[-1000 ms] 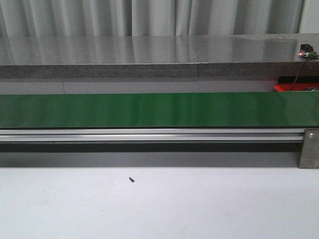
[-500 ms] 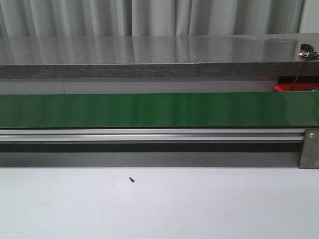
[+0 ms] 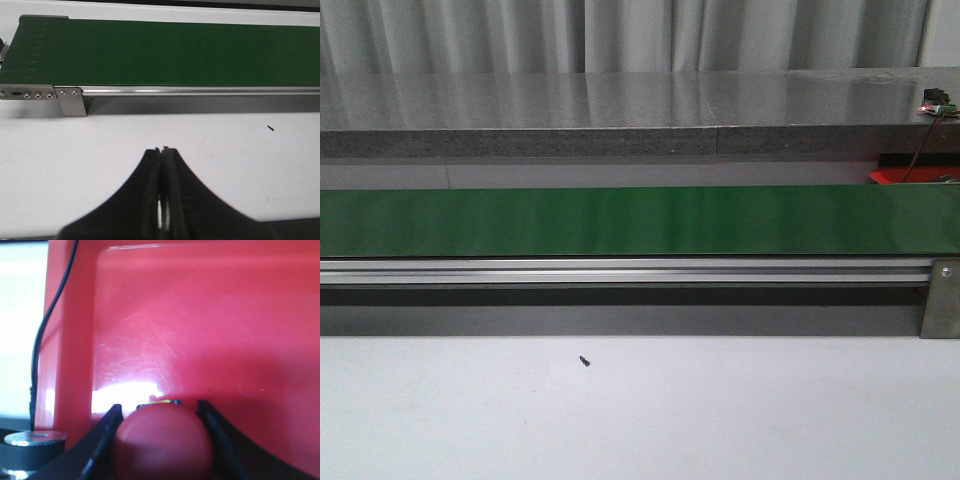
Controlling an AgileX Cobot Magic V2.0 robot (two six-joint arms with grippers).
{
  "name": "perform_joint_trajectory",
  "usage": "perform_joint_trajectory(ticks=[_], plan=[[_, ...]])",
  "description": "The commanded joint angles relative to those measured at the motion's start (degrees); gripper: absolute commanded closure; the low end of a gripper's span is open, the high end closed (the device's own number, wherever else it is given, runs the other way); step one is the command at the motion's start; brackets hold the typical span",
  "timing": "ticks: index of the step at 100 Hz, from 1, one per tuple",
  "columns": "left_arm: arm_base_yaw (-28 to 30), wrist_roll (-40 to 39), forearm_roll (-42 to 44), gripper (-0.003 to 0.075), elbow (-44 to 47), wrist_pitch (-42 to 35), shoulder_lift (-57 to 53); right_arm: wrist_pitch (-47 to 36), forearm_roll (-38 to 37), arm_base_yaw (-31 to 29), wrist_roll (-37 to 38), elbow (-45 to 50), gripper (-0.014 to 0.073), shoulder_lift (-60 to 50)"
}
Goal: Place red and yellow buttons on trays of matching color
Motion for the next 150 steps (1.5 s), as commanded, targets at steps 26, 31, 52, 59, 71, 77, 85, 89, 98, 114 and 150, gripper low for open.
perform_joint_trajectory(ticks=[26, 31, 52, 59, 71, 77, 85, 89, 98, 114, 150], plan=[[-0.4, -0.1, -0.6, 0.074, -1.4, -3.4, 0.6, 1.2, 1.4, -0.2, -0.1, -1.7, 0.009, -4.9], [-0.4, -0.1, -0.6, 0.074, -1.4, -3.4, 0.6, 1.8, 1.4, -0.2, -0.1, -1.7, 0.009, -5.5], [-0.4, -0.1, -0.6, 0.074, -1.4, -3.4, 0.6, 3.2, 1.4, -0.1, -0.2, -1.6, 0.0189, -9.9], [-0.4, -0.1, -0.6, 0.074, -1.4, -3.4, 0.6, 4.2, 1.3, -0.1, -0.2, -1.6, 0.0277, -11.8], [-0.4, -0.1, -0.6, 0.074, -1.4, -3.4, 0.6, 5.7, 1.1, 0.0, -0.2, -1.5, 0.047, -15.4], [-0.4, -0.1, -0.6, 0.074, -1.4, -3.4, 0.6, 6.2, 1.1, 0.3, -0.2, -1.5, 0.0575, -16.9], [-0.4, -0.1, -0.6, 0.074, -1.4, -3.4, 0.6, 6.5, 1.0, 1.2, -0.2, -1.5, 0.0664, -19.2], [-0.4, -0.1, -0.6, 0.074, -1.4, -3.4, 0.6, 6.5, 0.9, 1.8, -0.2, -1.5, 0.0653, -20.1], [-0.4, -0.1, -0.6, 0.074, -1.4, -3.4, 0.6, 6.5, 0.9, 3.4, -0.2, -1.1, 0.0652, -22.5], [-0.4, -0.1, -0.6, 0.074, -1.4, -3.4, 0.6, 2.7, 0.9, 7.0, -0.1, 5.1, 0.0652, -28.5], [-0.4, -0.1, -0.6, 0.074, -1.4, -3.4, 0.6, -12.4, 1.2, 8.6, 0.3, 28.8, 0.0652, -44.9]])
